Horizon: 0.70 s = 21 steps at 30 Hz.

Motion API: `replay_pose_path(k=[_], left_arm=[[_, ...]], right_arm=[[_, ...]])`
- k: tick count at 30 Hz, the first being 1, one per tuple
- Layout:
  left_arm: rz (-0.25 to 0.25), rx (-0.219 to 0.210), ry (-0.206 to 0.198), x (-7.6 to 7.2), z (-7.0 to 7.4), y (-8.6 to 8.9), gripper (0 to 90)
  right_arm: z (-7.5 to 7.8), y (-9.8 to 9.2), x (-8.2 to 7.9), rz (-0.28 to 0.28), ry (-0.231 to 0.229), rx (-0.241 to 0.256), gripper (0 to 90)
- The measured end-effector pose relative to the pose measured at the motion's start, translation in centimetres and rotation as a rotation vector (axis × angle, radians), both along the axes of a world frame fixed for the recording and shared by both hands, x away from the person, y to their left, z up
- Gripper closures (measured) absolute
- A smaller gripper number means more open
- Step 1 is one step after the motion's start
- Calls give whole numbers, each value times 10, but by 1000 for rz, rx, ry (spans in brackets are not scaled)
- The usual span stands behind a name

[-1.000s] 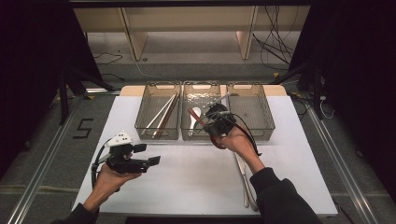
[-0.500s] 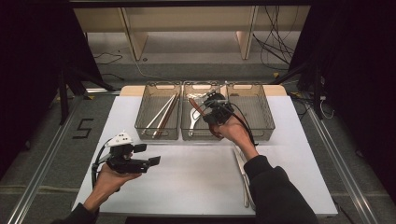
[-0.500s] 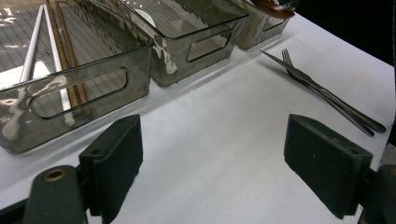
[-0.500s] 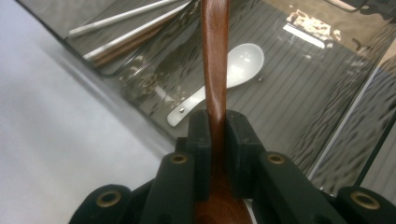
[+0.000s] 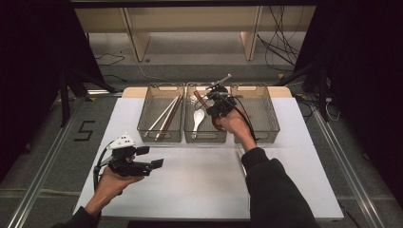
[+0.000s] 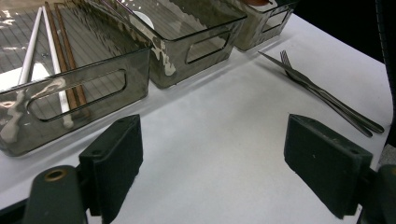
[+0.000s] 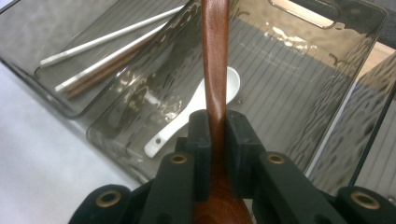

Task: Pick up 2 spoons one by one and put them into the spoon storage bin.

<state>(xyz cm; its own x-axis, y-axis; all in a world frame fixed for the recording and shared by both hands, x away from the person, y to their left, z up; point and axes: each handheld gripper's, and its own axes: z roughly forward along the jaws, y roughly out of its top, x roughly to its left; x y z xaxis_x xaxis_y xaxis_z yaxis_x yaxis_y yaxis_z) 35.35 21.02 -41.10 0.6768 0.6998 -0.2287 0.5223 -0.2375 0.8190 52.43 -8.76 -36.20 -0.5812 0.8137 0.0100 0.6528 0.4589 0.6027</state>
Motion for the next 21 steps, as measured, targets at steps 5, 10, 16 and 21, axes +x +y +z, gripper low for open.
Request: replay_pose_path(k=[5, 10, 16, 21], left_arm=[[-4, 3, -1, 0, 0, 0, 190], [-3, 1, 0, 0, -1, 0, 190], [1, 1, 3, 1, -1, 1, 190], [0, 2, 3, 1, -1, 0, 190]], right_arm=[[-3, 3, 8, -17, 1, -7, 820], [-7, 5, 14, -27, -4, -23, 819], [-12, 5, 20, -49, 12, -26, 819], [-16, 4, 24, -64, 19, -31, 819]])
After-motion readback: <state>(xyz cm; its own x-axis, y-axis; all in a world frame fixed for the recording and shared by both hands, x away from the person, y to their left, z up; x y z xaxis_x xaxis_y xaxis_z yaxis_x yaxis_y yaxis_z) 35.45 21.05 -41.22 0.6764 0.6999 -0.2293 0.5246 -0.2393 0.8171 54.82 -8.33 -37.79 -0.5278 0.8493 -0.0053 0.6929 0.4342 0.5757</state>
